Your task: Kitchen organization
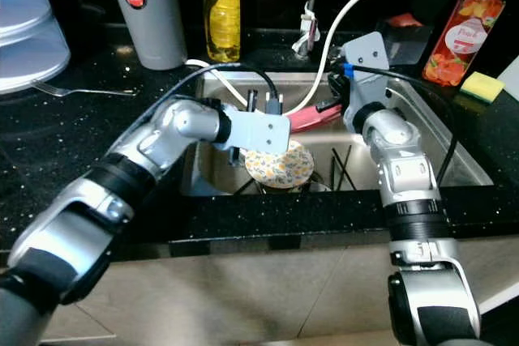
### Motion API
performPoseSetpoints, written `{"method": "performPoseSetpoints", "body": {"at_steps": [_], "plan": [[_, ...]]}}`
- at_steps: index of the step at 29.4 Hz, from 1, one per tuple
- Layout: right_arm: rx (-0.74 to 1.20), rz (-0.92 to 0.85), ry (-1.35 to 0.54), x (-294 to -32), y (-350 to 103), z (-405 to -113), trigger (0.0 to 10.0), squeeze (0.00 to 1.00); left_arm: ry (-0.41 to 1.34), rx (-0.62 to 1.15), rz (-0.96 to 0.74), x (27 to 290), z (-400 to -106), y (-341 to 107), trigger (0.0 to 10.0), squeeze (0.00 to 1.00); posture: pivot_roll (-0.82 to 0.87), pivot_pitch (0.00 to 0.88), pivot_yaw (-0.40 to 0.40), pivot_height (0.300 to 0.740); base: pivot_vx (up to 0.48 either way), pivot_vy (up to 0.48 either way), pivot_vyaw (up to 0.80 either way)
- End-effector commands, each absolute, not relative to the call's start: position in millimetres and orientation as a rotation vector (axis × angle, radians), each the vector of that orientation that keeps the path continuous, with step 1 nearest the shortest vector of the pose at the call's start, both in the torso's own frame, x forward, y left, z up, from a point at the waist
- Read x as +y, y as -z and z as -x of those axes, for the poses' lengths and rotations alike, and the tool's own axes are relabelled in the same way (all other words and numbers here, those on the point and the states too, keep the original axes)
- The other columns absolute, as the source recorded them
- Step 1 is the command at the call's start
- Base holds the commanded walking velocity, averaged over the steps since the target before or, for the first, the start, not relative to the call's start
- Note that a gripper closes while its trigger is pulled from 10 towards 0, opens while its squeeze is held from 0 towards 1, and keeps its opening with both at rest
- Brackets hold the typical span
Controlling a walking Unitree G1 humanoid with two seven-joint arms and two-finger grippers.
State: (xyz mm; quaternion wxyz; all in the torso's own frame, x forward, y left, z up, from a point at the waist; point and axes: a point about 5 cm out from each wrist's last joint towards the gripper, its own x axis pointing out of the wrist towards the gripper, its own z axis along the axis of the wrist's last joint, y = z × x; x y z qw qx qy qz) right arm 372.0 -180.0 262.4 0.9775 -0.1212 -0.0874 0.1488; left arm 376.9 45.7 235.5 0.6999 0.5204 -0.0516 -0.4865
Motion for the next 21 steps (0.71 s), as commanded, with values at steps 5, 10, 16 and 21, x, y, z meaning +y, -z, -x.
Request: {"method": "performPoseSetpoints", "body": {"at_steps": [5,10,16,21], "plan": [[-0.197,0.221,-0.295,-176.4,-267.7,-371.5,10.0,0.00,1.032,-0.085,-1.033,36.4,-382.1,-225.4,10.0,0.47,0.19,0.000,-0.034,0.740,0.000,0.000,0.00],[-0.207,0.209,-0.290,-173.4,-270.0,-372.6,10.0,0.00,1.060,-0.005,-0.975,38.2,-381.3,-204.8,10.0,1.00,0.19,0.000,-0.037,0.740,0.000,0.000,0.00],[-0.214,0.191,-0.268,-175.1,-272.4,-373.6,10.0,0.00,0.955,0.047,-0.879,48.9,-390.3,-201.6,10.0,1.00,0.19,0.000,-0.041,0.740,0.000,0.000,0.00],[-0.216,0.182,-0.248,-177.7,-272.9,-374.4,10.0,0.00,0.893,-0.075,-0.761,53.7,-394.1,-229.5,10.0,0.00,0.19,0.000,-0.042,0.740,0.000,0.000,0.00]]}}
